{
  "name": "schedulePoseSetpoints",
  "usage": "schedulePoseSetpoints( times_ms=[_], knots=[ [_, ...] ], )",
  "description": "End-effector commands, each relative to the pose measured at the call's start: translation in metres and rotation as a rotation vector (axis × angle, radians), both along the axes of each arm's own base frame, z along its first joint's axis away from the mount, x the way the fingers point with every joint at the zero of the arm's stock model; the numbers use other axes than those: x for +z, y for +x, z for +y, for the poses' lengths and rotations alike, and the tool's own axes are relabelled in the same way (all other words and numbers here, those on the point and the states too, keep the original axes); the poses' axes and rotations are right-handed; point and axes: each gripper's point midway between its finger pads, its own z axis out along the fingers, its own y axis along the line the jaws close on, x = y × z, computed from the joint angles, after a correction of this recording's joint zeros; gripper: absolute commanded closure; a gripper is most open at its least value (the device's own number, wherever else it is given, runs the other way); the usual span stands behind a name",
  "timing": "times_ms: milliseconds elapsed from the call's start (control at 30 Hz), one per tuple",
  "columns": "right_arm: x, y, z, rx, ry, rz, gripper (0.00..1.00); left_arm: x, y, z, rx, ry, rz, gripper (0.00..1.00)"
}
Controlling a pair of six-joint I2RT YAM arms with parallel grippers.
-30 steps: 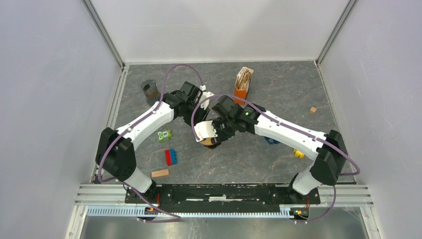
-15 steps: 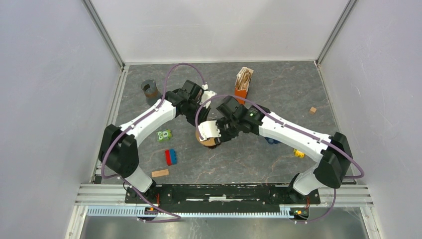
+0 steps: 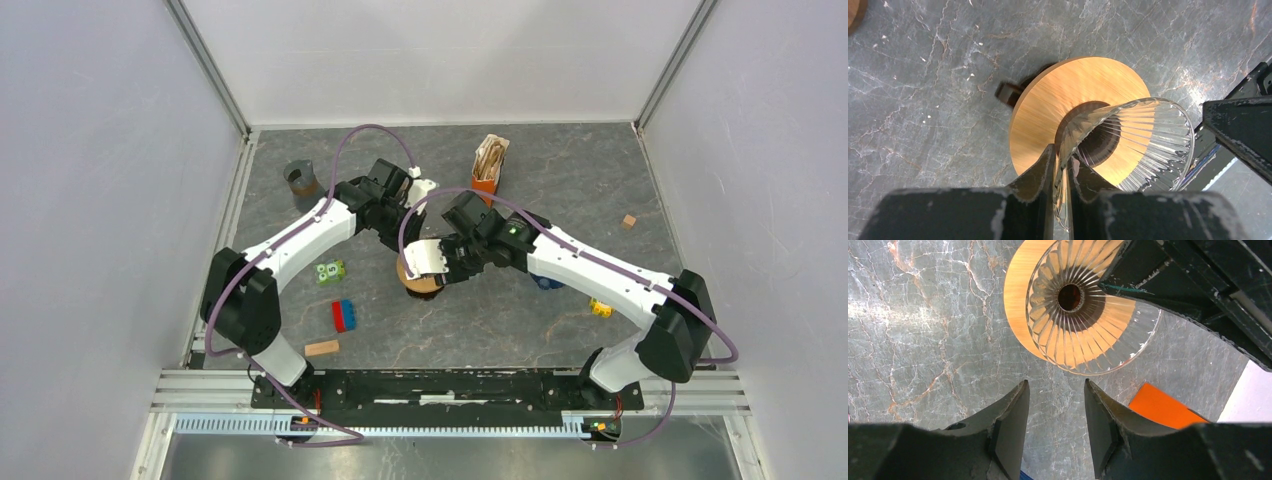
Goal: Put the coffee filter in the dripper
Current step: Place the coffee dripper in the dripper holder.
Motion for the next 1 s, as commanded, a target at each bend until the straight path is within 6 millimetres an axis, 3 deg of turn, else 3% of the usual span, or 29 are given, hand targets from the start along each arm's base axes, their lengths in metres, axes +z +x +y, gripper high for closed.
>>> schedulePoseSetpoints(
  times_ms=[0,667,967],
  knots=[
    [0.012,0.003,-0.001,-0.019,0.043,-0.024,0.49,0.019,0.020,-0.014,0.022,-0.047,-0.064,0.85],
    [0.009,0.007,-0.012,-0.052,0.055,-0.014,0.49,0.011,0.008,0.009,0.024,0.037,-0.068,0.84],
    [0.013,0.008,-0.014,-0.058,0.057,-0.019,0.49,0.010,0.012,0.007,0.025,0.041,-0.070,0.69]
  ],
)
